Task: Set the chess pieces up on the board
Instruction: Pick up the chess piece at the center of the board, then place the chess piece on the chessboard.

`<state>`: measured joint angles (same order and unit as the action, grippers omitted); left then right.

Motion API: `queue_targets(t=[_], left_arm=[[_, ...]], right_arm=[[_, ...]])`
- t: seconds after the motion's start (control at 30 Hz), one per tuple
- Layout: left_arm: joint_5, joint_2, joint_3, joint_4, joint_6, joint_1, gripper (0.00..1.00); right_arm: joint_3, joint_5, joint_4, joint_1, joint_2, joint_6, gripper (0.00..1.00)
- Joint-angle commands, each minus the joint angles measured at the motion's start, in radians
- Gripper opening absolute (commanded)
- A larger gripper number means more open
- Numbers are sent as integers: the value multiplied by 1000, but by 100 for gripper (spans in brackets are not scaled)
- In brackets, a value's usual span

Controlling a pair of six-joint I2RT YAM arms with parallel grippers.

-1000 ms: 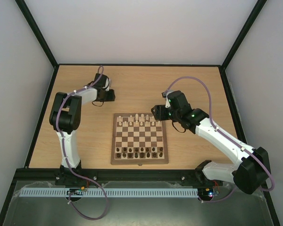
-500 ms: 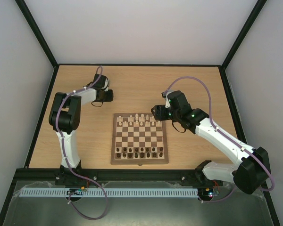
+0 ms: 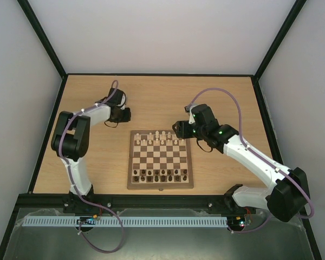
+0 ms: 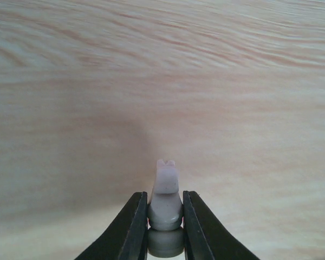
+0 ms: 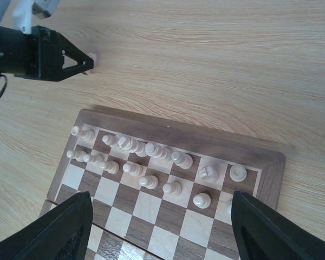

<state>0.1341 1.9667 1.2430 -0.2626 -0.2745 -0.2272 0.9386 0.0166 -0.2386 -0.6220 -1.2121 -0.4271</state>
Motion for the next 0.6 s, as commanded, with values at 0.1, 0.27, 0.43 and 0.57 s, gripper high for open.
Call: queue_targets(t=[0.1,0.27,0.43,0.57], left_arm=[[-14,-245,-6,-139,-14,-158,4],[-59,-396,-14,-195,-33,-268,6],[-68,-562,-95,-230,-54,-406,7],[-93,-702,-170,-248,-88,-544,8]], right_arm=[[-2,46,5,1,3,10,71],[4,51,-6,1,44,15,71],[19,89,-34,1,106,8,71],[42,129,-77,3,140,-1,71]])
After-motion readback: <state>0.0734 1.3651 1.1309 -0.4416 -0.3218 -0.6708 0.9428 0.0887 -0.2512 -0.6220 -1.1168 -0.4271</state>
